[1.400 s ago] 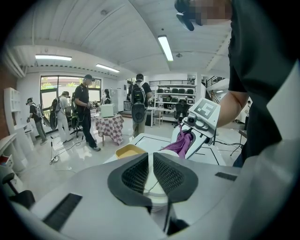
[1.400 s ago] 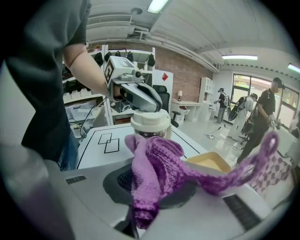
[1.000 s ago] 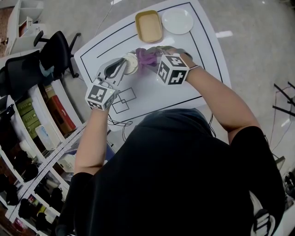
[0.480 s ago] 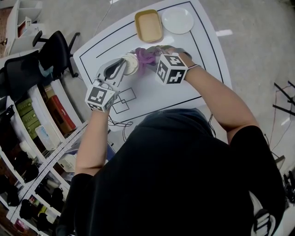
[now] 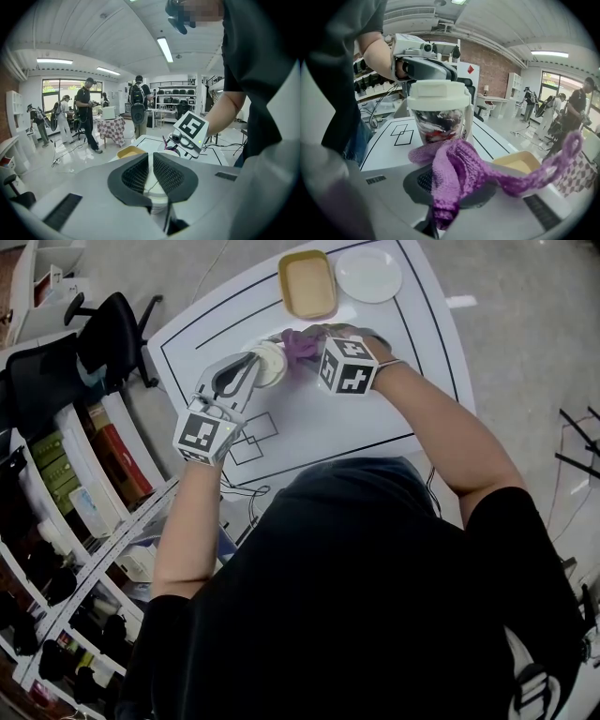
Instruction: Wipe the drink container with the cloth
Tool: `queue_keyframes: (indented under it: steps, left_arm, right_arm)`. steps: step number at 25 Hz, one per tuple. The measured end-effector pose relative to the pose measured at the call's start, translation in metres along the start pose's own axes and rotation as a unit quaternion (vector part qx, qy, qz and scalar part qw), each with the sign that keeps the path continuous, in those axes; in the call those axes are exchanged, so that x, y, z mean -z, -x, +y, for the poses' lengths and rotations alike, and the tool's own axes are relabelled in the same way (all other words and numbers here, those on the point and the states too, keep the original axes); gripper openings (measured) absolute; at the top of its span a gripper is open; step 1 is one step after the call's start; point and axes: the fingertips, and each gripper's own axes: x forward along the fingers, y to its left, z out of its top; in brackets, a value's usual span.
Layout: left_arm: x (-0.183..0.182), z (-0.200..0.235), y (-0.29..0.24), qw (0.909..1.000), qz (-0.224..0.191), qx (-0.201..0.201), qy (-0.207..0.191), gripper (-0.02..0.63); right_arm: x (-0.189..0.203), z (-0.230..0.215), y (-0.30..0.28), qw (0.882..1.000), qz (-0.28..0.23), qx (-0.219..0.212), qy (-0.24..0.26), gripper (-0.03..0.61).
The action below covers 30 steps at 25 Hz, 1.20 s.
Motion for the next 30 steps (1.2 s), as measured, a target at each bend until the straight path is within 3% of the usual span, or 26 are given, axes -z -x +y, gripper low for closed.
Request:
queue_keyframes:
  steps: [15, 30]
  left_arm:
    - [0.0, 0.003, 0.0, 0.9998, -0.017, 0.002, -0.003, 0.049]
    - [0.001, 0.005, 0.003, 0.9996, -0.022, -0.007, 0.014, 0.049]
  right_arm:
    - [0.035, 0.0, -0.042, 0.998, 0.044, -0.017, -0.029, 0.072]
    - [0.034, 0.003, -0.027, 0.997, 0.062, -0.011, -0.038, 0.071]
